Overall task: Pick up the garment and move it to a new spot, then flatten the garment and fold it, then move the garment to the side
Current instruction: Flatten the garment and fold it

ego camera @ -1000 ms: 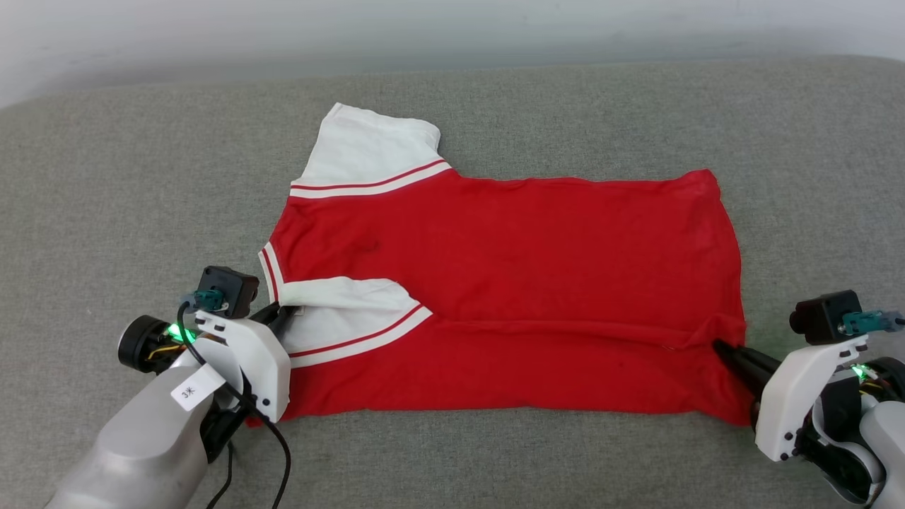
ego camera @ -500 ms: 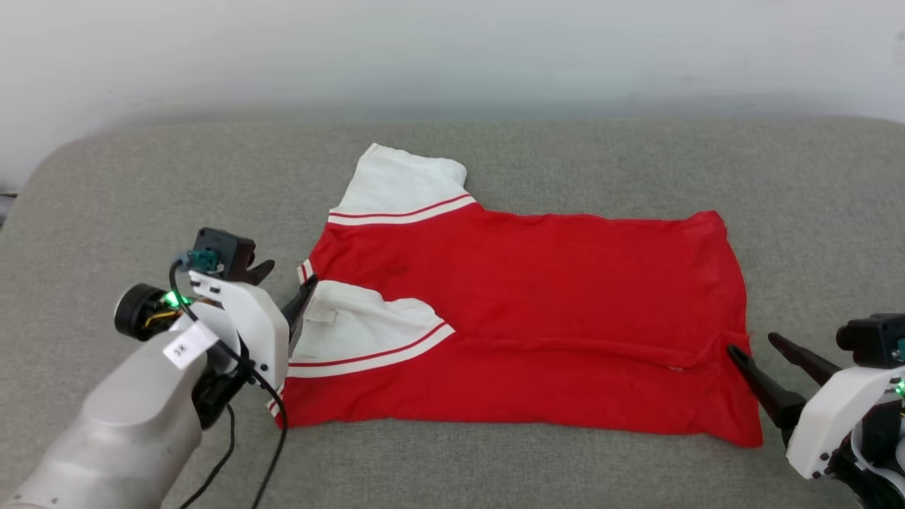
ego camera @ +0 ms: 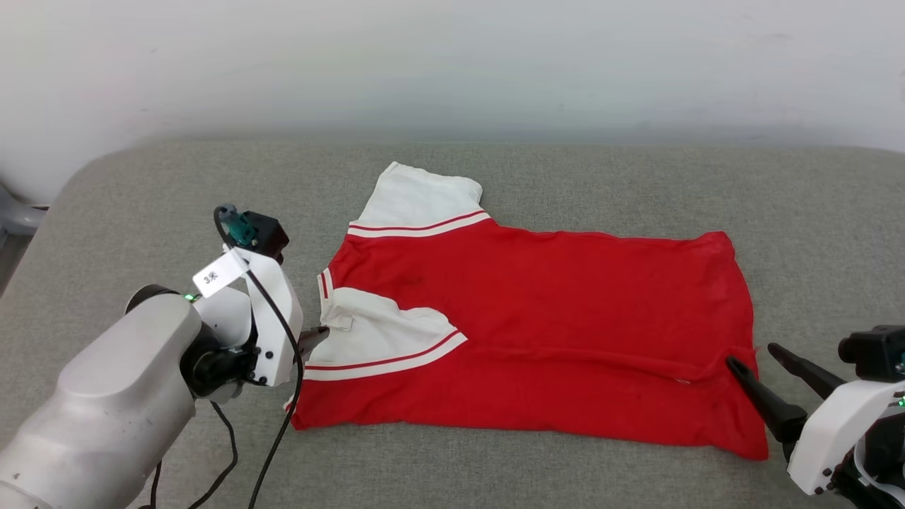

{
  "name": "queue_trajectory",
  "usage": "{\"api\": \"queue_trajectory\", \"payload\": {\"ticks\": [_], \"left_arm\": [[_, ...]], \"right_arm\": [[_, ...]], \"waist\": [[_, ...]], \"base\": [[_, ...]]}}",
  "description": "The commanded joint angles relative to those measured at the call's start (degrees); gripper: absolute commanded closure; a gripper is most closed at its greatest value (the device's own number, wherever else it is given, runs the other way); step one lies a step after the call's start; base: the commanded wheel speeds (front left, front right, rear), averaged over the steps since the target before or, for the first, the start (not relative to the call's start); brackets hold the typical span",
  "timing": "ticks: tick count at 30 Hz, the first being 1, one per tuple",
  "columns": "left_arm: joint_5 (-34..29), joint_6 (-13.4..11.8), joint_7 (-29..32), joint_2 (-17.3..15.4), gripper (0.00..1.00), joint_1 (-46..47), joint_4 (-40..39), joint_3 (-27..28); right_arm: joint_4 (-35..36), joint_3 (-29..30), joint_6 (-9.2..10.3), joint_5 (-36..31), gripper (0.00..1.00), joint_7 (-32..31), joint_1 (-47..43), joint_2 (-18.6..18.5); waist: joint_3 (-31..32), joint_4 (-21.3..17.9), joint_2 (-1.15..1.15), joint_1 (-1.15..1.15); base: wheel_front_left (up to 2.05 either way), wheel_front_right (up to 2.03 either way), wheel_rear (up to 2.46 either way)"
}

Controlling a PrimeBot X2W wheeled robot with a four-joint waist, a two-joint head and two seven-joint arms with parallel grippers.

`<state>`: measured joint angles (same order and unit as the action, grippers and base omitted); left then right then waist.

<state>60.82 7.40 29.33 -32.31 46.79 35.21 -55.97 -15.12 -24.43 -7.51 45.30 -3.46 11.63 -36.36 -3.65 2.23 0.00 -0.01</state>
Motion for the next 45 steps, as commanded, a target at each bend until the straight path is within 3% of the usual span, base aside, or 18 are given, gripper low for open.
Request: {"api": "queue_trajectory", "payload": {"ticks": [1, 8, 17, 18, 19, 28, 33, 35, 40, 45], "left_arm": [[0.75, -0.03, 2.25, -0.18, 0.0, 0.6, -0.07, -0.51], [2.61, -0.79, 9.63, -0.23, 0.0, -1.26, 1.72, -2.44], [4.09, -0.82, 9.8, 1.34, 0.0, -6.19, 6.13, -3.7], [4.15, -0.52, 8.96, 2.11, 0.75, -7.28, 7.22, -4.17], [4.18, -0.53, 8.52, 2.31, 1.0, -7.56, 7.48, -4.27], [3.74, -0.05, 1.03, 0.18, 1.0, -6.86, 3.96, -3.15], [3.59, 0.02, -1.44, -1.55, 1.0, -6.45, 0.0, -2.48], [2.95, 0.03, -2.74, -2.67, 1.0, -6.33, -2.9, -2.39], [1.85, -0.94, -3.56, -4.01, 1.0, -6.67, -6.74, -2.57], [1.36, -1.95, -3.92, -4.44, 1.0, -6.98, -9.18, -2.68]], "right_arm": [[0.72, 0.6, 0.05, -0.48, 0.0, -0.78, -0.8, 0.58], [2.83, 2.34, 0.05, -1.86, 0.0, -4.0, -1.17, 2.02], [4.0, 3.61, 0.05, -3.24, 0.0, -5.79, -1.39, 3.47], [4.31, 3.8, 0.05, -3.48, 0.0, -6.3, -0.94, 3.76], [4.46, 3.89, 0.05, -3.59, 0.0, -6.46, -0.7, 3.73], [6.42, 5.25, 0.05, -6.32, 0.0, -10.22, 2.36, -0.13], [7.26, 5.41, 0.05, -6.67, 0.0, -16.88, 3.42, -3.15], [8.05, 4.72, 0.05, -5.1, 0.0, -23.26, 3.69, -4.95], [7.0, 3.98, 0.05, -1.48, 0.0, -32.13, 3.75, -5.73], [4.34, 2.65, 0.05, -1.02, 0.0, -34.84, 3.68, -4.05]], "waist": [[-0.26, -0.06, 0.0, 0.01], [-1.72, -1.08, 0.0, 0.01], [-3.03, -2.12, 0.0, 0.01], [-3.03, -2.26, 0.0, 0.01], [-2.9, -2.27, 0.0, 0.01], [-0.83, -2.34, 0.0, 0.01], [-0.29, -1.87, 0.0, 0.01], [-0.27, -1.51, 0.0, 0.01], [-0.82, -1.04, 0.0, 0.01], [-1.73, -0.5, 0.0, 0.01]], "base": [[0.0, 0.0, 0.0], [0.0, 0.0, 0.0], [0.0, 0.0, 0.0], [0.0, 0.0, 0.0], [0.0, 0.0, 0.0], [0.0, 0.0, 0.0], [0.0, 0.0, 0.0], [0.0, 0.0, 0.0], [0.0, 0.0, 0.0], [0.0, 0.0, 0.0]]}}
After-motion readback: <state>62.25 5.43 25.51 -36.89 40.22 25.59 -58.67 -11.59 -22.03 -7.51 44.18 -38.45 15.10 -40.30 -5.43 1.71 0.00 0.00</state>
